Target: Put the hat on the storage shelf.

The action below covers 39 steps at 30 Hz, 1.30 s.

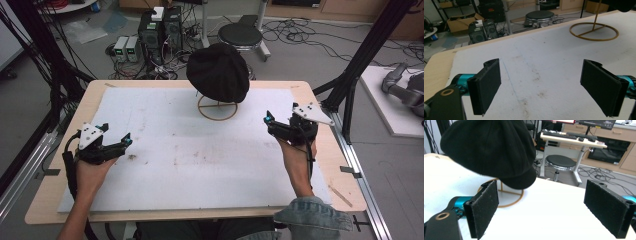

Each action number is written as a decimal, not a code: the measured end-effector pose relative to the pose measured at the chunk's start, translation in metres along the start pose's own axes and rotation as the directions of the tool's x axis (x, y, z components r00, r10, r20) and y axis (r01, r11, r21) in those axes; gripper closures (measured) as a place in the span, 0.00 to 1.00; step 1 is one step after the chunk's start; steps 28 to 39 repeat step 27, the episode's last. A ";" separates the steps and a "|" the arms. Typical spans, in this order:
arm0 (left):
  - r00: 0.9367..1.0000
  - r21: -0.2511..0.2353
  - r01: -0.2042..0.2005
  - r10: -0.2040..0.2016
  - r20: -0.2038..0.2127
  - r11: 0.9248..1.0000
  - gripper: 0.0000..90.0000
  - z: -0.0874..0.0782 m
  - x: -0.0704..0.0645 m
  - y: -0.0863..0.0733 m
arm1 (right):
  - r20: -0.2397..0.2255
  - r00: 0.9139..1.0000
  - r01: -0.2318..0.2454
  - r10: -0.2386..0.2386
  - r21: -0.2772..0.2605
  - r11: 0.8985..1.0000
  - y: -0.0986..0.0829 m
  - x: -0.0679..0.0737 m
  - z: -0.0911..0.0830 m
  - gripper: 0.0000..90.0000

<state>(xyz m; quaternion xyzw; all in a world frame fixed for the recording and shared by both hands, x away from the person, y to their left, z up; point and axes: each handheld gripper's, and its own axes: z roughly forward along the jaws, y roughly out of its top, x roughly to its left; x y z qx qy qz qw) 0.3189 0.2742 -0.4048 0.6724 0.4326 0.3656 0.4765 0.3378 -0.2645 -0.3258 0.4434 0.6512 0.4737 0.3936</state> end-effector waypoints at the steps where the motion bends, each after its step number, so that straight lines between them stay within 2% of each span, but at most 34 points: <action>1: 1.000 0.002 -0.003 0.003 0.001 1.000 0.19 0.000 0.000 0.000 | 0.000 1.000 -0.008 0.008 0.017 1.000 -0.003 0.000 -0.002 0.14; 12: 1.000 0.009 -0.005 0.005 -0.005 1.000 0.19 0.001 0.000 -0.001 | -0.015 0.998 -0.056 0.056 -0.008 0.998 -0.041 -0.001 -0.011 0.14; 13: 1.000 0.011 -0.005 0.005 -0.008 1.000 0.19 0.001 0.000 -0.001 | -0.012 0.999 -0.053 0.053 -0.024 0.998 -0.044 -0.001 -0.012 0.14; 15: 1.000 0.011 -0.003 0.003 -0.008 1.000 0.19 0.001 -0.001 -0.001 | -0.013 0.999 -0.049 0.049 -0.022 0.999 -0.048 0.000 -0.012 0.14; 23: 1.000 0.012 -0.007 0.007 -0.007 1.000 0.19 0.002 -0.001 -0.001 | -0.017 0.999 -0.041 0.041 -0.005 0.999 -0.051 0.002 -0.009 0.14; 39: 1.000 0.013 -0.005 0.005 -0.008 1.000 0.19 0.002 -0.001 -0.001 | -0.022 0.999 -0.044 0.044 -0.009 0.999 -0.051 0.001 -0.009 0.14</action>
